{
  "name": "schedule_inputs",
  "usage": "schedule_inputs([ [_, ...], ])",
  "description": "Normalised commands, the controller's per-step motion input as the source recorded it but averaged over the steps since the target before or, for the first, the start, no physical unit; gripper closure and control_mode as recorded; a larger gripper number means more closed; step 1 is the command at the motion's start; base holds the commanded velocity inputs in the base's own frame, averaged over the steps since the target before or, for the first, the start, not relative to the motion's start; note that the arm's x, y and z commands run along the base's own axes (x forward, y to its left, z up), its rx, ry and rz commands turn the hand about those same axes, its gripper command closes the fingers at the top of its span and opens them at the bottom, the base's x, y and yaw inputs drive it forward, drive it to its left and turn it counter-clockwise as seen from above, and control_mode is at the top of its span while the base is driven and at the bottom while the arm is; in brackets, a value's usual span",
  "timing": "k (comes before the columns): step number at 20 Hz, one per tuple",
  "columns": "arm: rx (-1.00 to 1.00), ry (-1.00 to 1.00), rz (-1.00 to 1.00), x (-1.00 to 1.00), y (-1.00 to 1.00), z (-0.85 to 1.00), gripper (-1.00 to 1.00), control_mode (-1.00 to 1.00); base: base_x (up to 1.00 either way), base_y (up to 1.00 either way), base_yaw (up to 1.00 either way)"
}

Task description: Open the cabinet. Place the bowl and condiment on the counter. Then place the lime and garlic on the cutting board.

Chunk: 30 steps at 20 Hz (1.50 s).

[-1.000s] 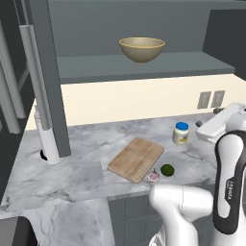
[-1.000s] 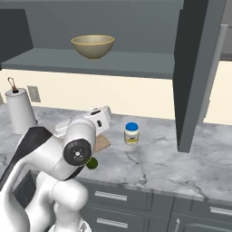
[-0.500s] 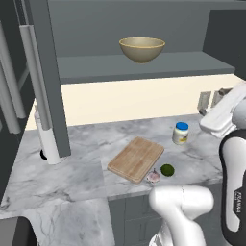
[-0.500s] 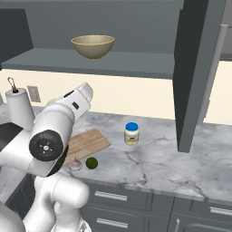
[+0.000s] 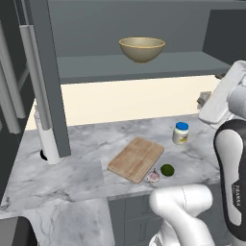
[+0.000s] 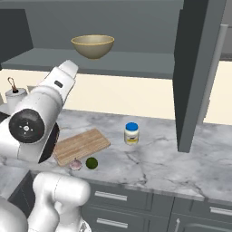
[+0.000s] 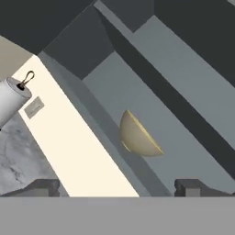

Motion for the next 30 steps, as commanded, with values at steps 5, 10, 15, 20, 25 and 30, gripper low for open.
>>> schedule_inputs([
  [5,-0.28,0.03,0.02,0.23,0.0,0.37,-1.0,-1.0,0.0,0.0,0.0],
  [10,-0.18,0.04,0.09,0.3,0.0,0.36,-1.0,-1.0,0.0,0.0,0.0],
  [15,-0.11,0.0,0.16,0.32,0.0,0.41,-1.0,-1.0,0.0,0.0,0.0],
  [20,-0.17,0.0,0.2,0.43,0.0,0.05,-1.0,-1.0,0.0,0.0,0.0],
  [25,-0.22,0.0,0.18,0.39,0.0,-0.02,-1.0,-1.0,0.0,0.0,0.0],
  [30,-0.23,0.0,0.12,0.46,0.02,-0.04,-1.0,-1.0,0.0,0.0,0.0],
])
